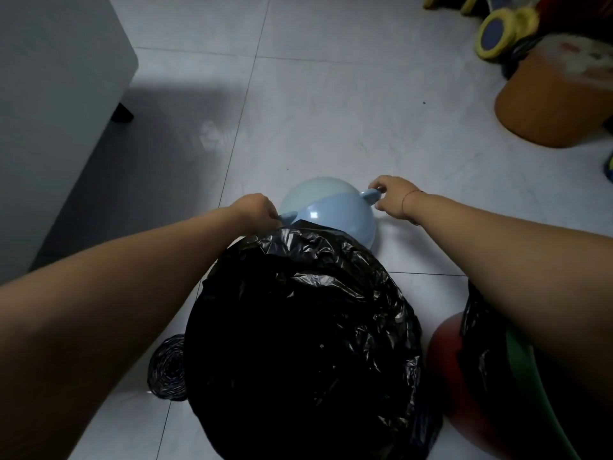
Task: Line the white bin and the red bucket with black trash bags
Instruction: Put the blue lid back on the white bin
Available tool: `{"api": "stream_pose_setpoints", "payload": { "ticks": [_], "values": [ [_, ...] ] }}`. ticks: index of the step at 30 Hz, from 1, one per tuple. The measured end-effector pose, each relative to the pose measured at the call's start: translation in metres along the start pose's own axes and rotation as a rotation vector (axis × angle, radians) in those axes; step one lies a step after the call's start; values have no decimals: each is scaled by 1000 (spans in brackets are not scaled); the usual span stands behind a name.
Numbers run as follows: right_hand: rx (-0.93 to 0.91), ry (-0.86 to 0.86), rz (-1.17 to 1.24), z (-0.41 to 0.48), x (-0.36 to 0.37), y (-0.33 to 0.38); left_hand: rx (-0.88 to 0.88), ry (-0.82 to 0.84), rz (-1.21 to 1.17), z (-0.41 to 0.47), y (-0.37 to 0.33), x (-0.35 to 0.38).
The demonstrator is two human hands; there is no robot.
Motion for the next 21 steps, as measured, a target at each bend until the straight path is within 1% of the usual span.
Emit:
{"api": "stream_pose_setpoints", "payload": {
  "ticks": [2,5,9,12,15,19,21],
  "values": [
    [11,-18,24,1,1,-4,10,-26,-25,3,4,-4],
    [-1,-25,37,0,2,-4,11,-127,-132,7,10,-20],
    [-74,-68,113,-3,-14,9,18,-228,-191,4,12,-49],
    [-123,-132,195,-10,-43,25,25,-301,-231,-7,11,-77],
    [-188,-199,241,-24,-84,50,40,-422,-291,-32,5,-114],
    [-298,-292,231,-61,-146,86,69,-582,-305,-78,-8,-163],
    [-340,-320,250,-88,-173,99,100,-641,-374,-107,-16,-184]
  ]
}}
Point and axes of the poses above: each hand's wrist, its own z-axis towards the middle knuckle, its own x-axis out of the palm, y = z × x, the point moved 9 cm from there along z, towards the middle knuckle, and after that the axes turned 1 degree about -z, right-handed, at the moved point
